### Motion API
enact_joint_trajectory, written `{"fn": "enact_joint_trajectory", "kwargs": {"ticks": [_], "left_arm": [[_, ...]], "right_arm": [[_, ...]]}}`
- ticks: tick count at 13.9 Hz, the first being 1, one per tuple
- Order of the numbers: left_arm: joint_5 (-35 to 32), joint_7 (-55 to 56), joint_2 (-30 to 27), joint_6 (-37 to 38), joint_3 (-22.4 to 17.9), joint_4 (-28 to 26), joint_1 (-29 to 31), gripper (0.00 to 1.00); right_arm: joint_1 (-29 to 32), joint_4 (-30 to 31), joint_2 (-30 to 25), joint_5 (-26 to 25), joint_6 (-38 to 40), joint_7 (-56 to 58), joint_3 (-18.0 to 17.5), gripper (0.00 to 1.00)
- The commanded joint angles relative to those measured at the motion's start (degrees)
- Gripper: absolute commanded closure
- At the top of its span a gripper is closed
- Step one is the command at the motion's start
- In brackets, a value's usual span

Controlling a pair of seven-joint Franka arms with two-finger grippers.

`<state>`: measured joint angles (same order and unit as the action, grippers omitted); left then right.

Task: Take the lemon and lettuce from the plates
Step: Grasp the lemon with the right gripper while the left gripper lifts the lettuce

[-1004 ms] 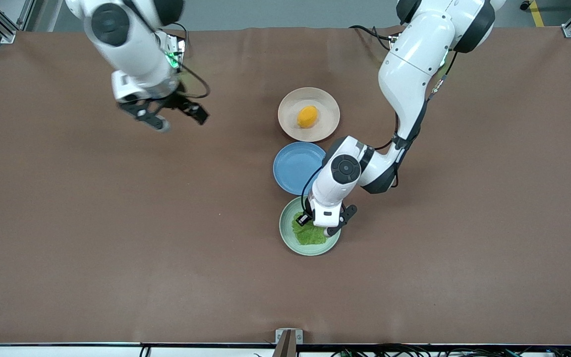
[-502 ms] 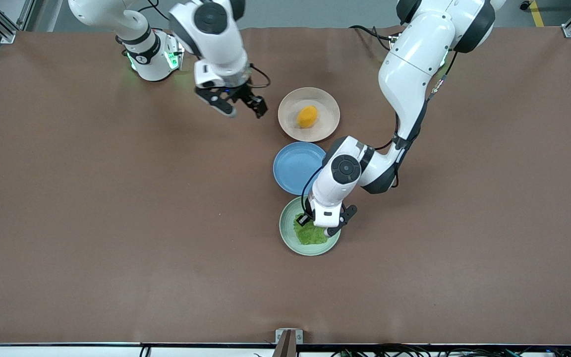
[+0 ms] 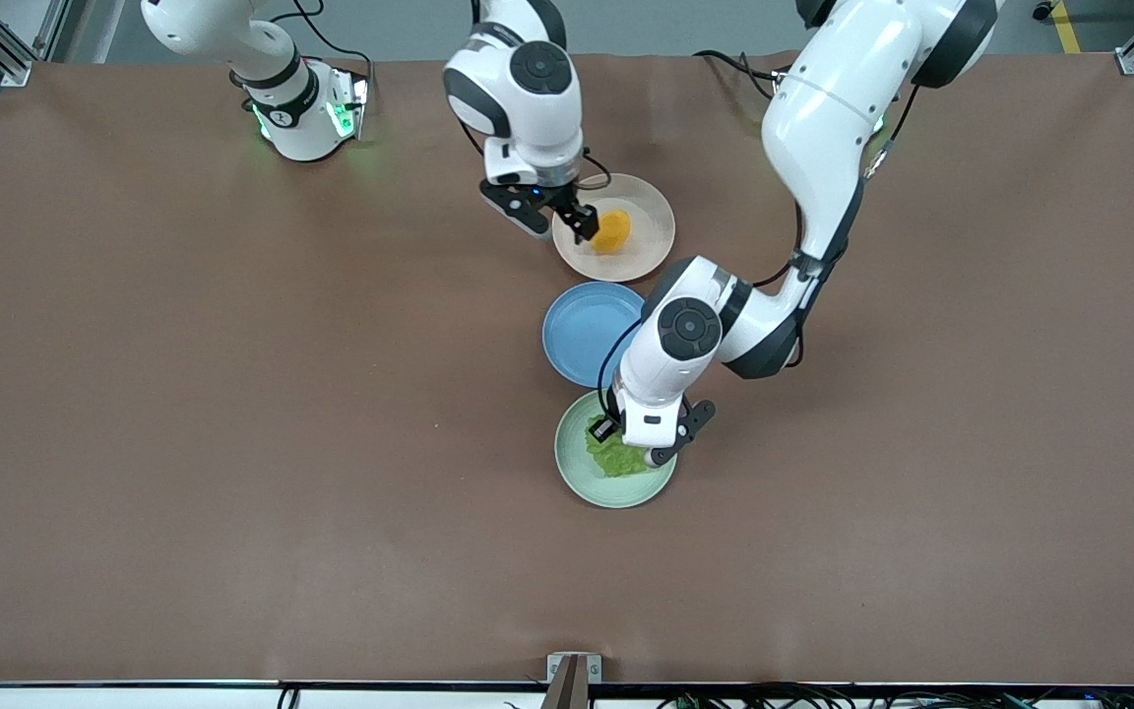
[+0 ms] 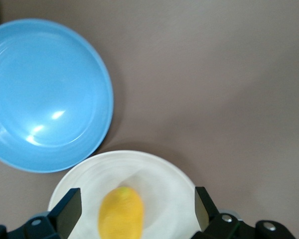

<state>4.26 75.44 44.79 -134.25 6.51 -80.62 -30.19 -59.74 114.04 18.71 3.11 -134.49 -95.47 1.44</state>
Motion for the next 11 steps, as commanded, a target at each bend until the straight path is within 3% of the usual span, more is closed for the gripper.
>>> {"fn": "enact_joint_trajectory", "kwargs": {"ticks": [1, 5, 11], "left_arm": [[-1.63, 1.21, -5.49, 6.53, -0.09, -1.29, 1.27, 1.00], [-1.54, -4.66, -16.55, 9.80, 0.43, -10.24, 6.62, 1.00], [-1.54, -19.09, -30.01, 6.74, 0.43, -31.33, 13.57, 1.00]], "right_arm": [[-2.92, -2.33, 5.27, -1.17, -4.10, -4.09, 0.76, 0.00], [-5.21, -7.68, 11.68, -1.26, -4.12, -7.10, 0.85, 0.00], [-6.71, -9.72, 15.30, -1.35, -3.94, -8.07, 1.03, 0.00]]}}
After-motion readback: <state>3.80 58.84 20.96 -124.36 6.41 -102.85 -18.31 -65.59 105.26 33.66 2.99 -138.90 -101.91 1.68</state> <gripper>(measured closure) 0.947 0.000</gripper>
